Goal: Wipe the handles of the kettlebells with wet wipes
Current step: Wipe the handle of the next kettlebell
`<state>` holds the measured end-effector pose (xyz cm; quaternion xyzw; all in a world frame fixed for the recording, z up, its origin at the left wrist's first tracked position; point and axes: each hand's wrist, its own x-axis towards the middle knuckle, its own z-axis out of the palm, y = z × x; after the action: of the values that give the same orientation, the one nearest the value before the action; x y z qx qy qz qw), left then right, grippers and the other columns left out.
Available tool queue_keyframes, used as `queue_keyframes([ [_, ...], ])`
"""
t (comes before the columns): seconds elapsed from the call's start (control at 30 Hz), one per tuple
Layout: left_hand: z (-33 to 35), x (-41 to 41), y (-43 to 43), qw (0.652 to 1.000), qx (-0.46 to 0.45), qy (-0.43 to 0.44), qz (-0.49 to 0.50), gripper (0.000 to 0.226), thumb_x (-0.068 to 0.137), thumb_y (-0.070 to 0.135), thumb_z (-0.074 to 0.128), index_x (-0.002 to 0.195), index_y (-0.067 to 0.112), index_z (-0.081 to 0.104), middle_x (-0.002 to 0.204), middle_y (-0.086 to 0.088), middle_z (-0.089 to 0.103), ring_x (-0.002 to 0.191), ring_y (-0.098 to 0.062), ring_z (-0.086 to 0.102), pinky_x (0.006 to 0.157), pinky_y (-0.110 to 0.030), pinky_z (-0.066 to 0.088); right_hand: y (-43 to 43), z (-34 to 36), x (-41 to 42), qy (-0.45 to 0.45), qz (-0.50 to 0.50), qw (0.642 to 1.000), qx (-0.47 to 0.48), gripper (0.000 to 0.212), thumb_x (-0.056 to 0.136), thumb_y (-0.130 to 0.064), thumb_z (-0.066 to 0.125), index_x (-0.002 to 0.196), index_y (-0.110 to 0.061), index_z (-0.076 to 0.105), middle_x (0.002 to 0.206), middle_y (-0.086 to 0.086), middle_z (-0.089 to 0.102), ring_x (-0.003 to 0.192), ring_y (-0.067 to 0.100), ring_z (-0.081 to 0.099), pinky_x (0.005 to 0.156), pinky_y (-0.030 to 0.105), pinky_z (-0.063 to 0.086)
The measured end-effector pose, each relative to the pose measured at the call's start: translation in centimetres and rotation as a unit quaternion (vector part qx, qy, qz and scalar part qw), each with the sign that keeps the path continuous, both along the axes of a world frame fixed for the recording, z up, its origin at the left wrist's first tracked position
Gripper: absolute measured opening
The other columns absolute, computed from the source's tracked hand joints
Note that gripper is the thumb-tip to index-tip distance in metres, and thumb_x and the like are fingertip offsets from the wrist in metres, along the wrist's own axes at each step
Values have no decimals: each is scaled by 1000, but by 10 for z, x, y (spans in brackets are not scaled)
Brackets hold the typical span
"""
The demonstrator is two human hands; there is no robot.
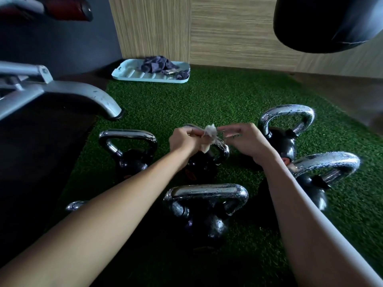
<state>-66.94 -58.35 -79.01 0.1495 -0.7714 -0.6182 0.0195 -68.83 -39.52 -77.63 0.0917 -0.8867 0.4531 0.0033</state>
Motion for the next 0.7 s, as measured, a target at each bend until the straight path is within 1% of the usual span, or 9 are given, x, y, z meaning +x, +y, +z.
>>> queue_keyframes([
  [0.07, 4, 0, -15, 999, 34, -6, 7, 34, 63, 37, 96, 88, 23, 79, 76, 9, 74, 56, -3, 56, 42, -14, 37, -1, 4, 7, 56, 34, 996, 66, 54, 74, -20, 89, 121, -39, 72, 112, -10, 73, 104, 3, 64, 86, 15, 47],
  [0.13, 7, -3, -26, 997, 65, -30, -7, 32, 61, 38, 97, 83, 24, 78, 66, 8, 70, 53, -7, 46, 45, -20, 32, -8, 5, 13, 101, 56, 989, 97, 68, 64, -29, 95, 127, -36, 70, 121, -11, 71, 113, 3, 63, 100, 23, 48],
  [0.23, 11, -5, -33, 996, 50, -56, -39, 39, 54, 43, 97, 86, 27, 80, 75, 7, 71, 57, -9, 44, 52, -22, 33, -18, 2, 17, 158, 47, 984, 65, 74, 61, -37, 95, 130, -33, 68, 125, -11, 71, 116, 0, 63, 104, 23, 47],
  [0.3, 11, -5, -34, 996, 25, -63, -64, 44, 49, 48, 95, 88, 31, 81, 74, 10, 67, 61, -9, 46, 57, -24, 35, -21, 0, 16, 184, 38, 981, 48, 69, 63, -41, 93, 127, -31, 70, 123, -12, 72, 114, -2, 64, 101, 19, 48],
  [0.4, 12, -4, -33, 992, 21, -62, -105, 29, 61, 41, 93, 86, 30, 82, 59, 13, 62, 53, -5, 45, 56, -25, 34, -25, -2, 18, 222, 21, 974, 46, 57, 66, -38, 92, 119, -26, 75, 117, -8, 74, 102, -5, 65, 89, 14, 50],
  [0.53, 15, -6, -41, 975, 81, -62, -198, 32, 73, 18, 90, 103, 22, 81, 86, 4, 74, 58, -4, 54, 49, -16, 37, -27, -7, 19, 234, -8, 972, 31, 31, 76, -24, 88, 107, -23, 80, 101, -7, 78, 64, -12, 61, 58, 10, 48],
  [0.57, 18, -7, -43, 972, 52, -50, -226, 35, 74, 15, 89, 108, 23, 80, 92, 6, 76, 68, -5, 61, 56, -17, 43, -26, -8, 19, 228, -17, 973, 27, 28, 78, -26, 87, 105, -27, 80, 98, -12, 78, 62, -7, 64, 54, 13, 48],
  [0.63, 25, -15, -51, 959, -131, 8, -252, 44, 76, 19, 89, 116, 34, 77, 105, 17, 75, 91, -7, 67, 73, -18, 49, -22, -12, 19, 216, -59, 975, 16, 25, 78, -32, 86, 102, -31, 80, 89, -22, 75, 63, 6, 70, 55, 31, 57],
  [0.7, 33, -30, -55, 881, -380, 86, -270, 57, 78, 28, 88, 129, 41, 66, 120, 19, 69, 93, -10, 68, 71, -18, 51, -18, -16, 18, 186, -119, 975, 1, 20, 78, -34, 85, 97, -31, 81, 86, -22, 75, 51, 0, 62, 45, 25, 51],
])
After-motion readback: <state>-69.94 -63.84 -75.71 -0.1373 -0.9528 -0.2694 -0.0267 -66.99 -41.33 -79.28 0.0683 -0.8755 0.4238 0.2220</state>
